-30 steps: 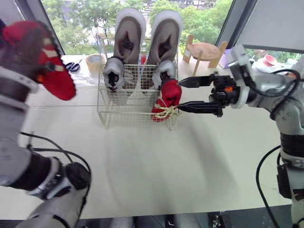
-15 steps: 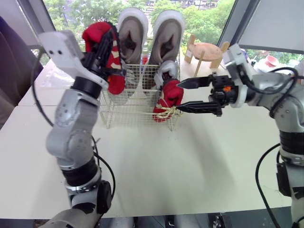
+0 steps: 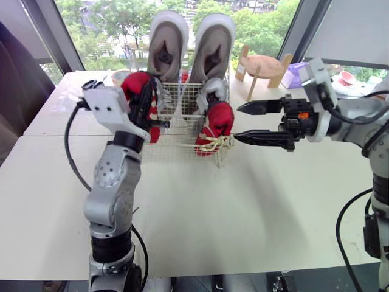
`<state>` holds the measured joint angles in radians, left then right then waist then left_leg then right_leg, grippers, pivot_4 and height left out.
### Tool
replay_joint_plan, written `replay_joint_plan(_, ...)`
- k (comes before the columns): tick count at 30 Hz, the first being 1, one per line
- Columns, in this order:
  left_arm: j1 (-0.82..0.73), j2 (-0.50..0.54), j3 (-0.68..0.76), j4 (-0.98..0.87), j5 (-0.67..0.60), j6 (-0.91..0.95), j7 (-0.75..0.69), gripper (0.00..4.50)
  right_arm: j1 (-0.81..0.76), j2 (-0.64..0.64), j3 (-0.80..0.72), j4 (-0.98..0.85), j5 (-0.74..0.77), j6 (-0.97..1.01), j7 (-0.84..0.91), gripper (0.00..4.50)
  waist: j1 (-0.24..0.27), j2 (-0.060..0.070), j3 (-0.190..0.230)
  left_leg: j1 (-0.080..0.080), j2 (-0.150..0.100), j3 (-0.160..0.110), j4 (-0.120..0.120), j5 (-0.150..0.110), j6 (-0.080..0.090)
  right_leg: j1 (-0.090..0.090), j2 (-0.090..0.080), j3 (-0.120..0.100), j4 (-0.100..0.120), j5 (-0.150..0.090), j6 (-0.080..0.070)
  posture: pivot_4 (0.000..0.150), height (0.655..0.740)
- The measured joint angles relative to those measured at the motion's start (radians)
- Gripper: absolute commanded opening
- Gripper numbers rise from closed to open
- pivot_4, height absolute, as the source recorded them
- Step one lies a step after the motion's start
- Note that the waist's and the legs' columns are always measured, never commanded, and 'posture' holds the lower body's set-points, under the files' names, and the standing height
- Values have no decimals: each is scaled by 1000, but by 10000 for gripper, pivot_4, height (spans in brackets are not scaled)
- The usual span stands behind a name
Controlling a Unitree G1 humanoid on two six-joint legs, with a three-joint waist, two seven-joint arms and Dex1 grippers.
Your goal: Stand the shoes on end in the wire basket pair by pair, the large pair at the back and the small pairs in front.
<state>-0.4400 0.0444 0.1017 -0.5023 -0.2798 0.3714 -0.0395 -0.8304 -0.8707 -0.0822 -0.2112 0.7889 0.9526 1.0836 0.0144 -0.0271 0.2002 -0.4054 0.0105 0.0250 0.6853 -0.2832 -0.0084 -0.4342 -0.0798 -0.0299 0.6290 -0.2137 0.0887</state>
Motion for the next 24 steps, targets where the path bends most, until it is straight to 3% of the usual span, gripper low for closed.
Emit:
replay_joint_plan(3,34,3,-29,70,56,-119,-10,264,-1,0,1,0,0,0,1,45000,0,0,0,0,0,0,0,0,0,0,0,0,0,0,0,1500,7400)
replay_joint_plan(10,134,1,-36,37,3,-101,-41,264,-1,-25,4,0,0,2,23,45000,-3,1,-1,1,1,-1,0,0,1,0,0,1,0,0,0,1500,7400)
replay_joint_plan(14,192,10,-30,-15,-43,10,-28,13621,2,-24,4,-2,0,3,14,45000,-3,4,-3,2,1,-1,0,-1,2,0,0,1,0,0,0,1500,7400)
replay_joint_plan(20,207,88,-6,-53,-67,110,-28,42111,31,-17,3,-3,0,3,-6,45000,-1,6,-4,5,1,-1,0,-1,2,4,1,0,0,-2,-3,1500,7400)
replay_joint_plan(22,207,201,0,-67,-54,149,-58,42111,42,-18,2,-4,0,2,-8,45000,-4,6,-4,5,1,-1,0,-1,2,3,2,0,0,-2,-3,1500,7400)
replay_joint_plan(24,216,288,73,-104,-155,235,-119,42111,57,-20,-1,-3,-1,1,-9,45000,-10,7,-4,5,4,-1,-1,-1,2,3,3,1,0,-2,-3,1500,7400)
